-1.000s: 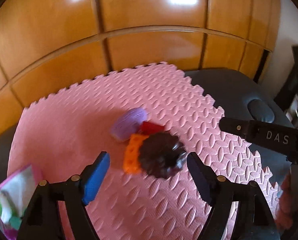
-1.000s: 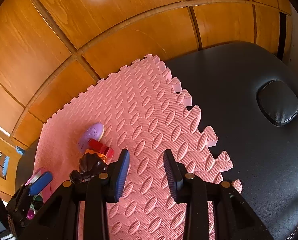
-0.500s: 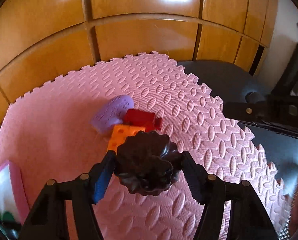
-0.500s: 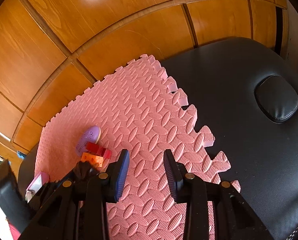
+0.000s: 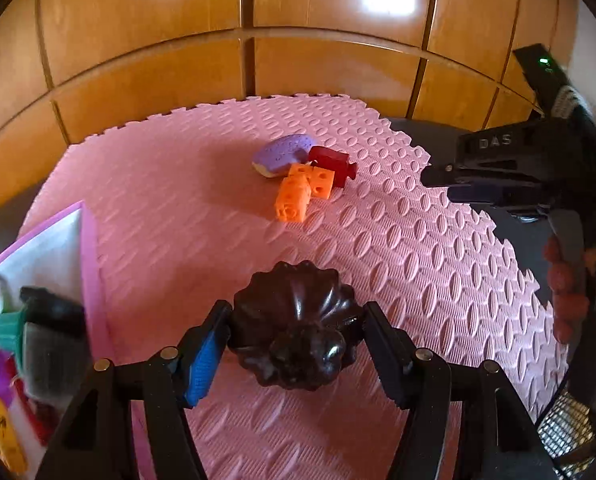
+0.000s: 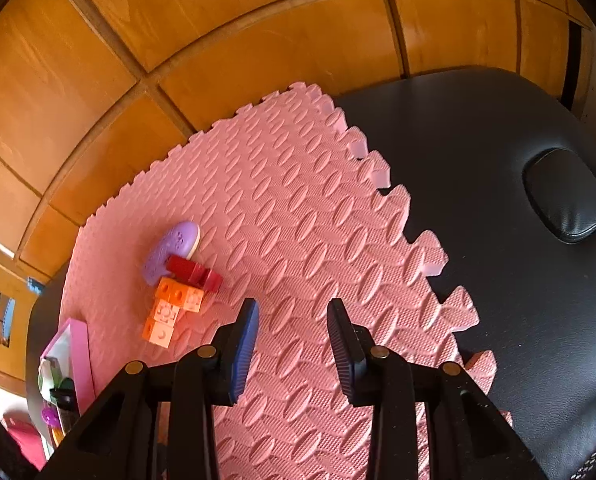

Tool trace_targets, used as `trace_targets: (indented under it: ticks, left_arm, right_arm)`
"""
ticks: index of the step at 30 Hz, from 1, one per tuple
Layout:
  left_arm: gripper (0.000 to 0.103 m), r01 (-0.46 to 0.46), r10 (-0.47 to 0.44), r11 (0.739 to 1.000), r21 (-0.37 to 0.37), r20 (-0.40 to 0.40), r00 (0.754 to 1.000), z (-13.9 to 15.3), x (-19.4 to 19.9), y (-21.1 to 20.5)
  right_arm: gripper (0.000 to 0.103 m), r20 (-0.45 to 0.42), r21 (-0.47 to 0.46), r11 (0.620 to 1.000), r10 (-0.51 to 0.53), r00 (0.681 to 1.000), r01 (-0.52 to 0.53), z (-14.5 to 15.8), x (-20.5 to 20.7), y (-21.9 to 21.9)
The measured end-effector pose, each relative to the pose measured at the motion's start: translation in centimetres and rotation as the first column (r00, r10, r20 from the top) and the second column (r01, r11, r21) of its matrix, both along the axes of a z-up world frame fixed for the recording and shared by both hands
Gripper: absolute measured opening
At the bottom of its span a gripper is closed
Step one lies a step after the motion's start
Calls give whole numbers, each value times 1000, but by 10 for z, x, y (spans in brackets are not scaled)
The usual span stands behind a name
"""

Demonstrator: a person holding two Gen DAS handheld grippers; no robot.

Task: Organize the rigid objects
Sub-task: 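Lift the brown knob with the left gripper while the right reaches the orange cubes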

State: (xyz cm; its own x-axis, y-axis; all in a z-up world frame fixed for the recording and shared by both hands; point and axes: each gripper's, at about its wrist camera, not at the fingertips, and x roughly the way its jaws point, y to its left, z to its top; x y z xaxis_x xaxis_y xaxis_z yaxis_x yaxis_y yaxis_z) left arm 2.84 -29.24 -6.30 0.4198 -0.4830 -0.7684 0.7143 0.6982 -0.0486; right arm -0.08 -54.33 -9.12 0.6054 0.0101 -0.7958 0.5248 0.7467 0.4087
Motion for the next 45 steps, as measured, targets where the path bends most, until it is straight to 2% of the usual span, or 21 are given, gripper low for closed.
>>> trace_targets:
  ticks: [7, 12, 16, 22, 27, 32, 38, 40, 42, 43, 44, 45]
  left_arm:
    - [66, 4, -3, 1000, -21, 23, 1000, 1, -4, 5]
    - [66, 9, -8, 999, -33, 33, 999, 0, -5, 6]
    - [66, 9, -8, 999, -37, 36, 999, 0, -6, 8]
    - [66, 9, -8, 999, -40, 33, 999, 1, -7, 10]
    - [66, -9, 9, 999, -40, 8, 1000, 4, -7, 16]
    - [66, -7, 7, 999, -50, -2, 1000, 7, -10, 24]
    - [66, 11, -10, 997, -79, 6, 1000, 17, -15, 35]
    - [66, 15, -14, 996, -86, 9, 1000, 20, -17, 38]
    - [66, 15, -14, 995, -95, 8, 1000, 22, -17, 42]
    - [66, 13, -13, 995, -98, 7, 1000, 23, -18, 43]
    - [66, 11, -10, 995, -103, 7, 1000, 25, -18, 47]
    - [66, 7, -7, 994, -107, 7, 1000, 27, -18, 50]
  right_arm:
    - [35, -39, -7, 998, 61, 997, -61, -9, 8, 12]
    - [35, -29, 5, 992, 130, 991, -130, -12, 15, 25]
    - [35, -21, 14, 980, 201, 979, -201, -14, 21, 39]
    - [35, 21, 76, 949, 304, 952, -305, -17, 32, 58]
    - [52, 28, 60, 938, 339, 940, -340, -18, 46, 73]
    - [64, 7, 27, 952, 306, 952, -306, -18, 71, 76]
    - [67, -8, 8, 960, 281, 960, -281, -16, 95, 75]
    - [67, -25, -36, 958, 283, 959, -284, -16, 103, 80]
    - [66, -64, -126, 937, 320, 945, -326, -16, 110, 92]
    - [54, -90, -178, 919, 340, 936, -351, -16, 110, 98]
    - [47, -106, -217, 893, 380, 919, -395, -17, 111, 106]
    - [47, -121, -251, 871, 405, 906, -423, -17, 109, 113]
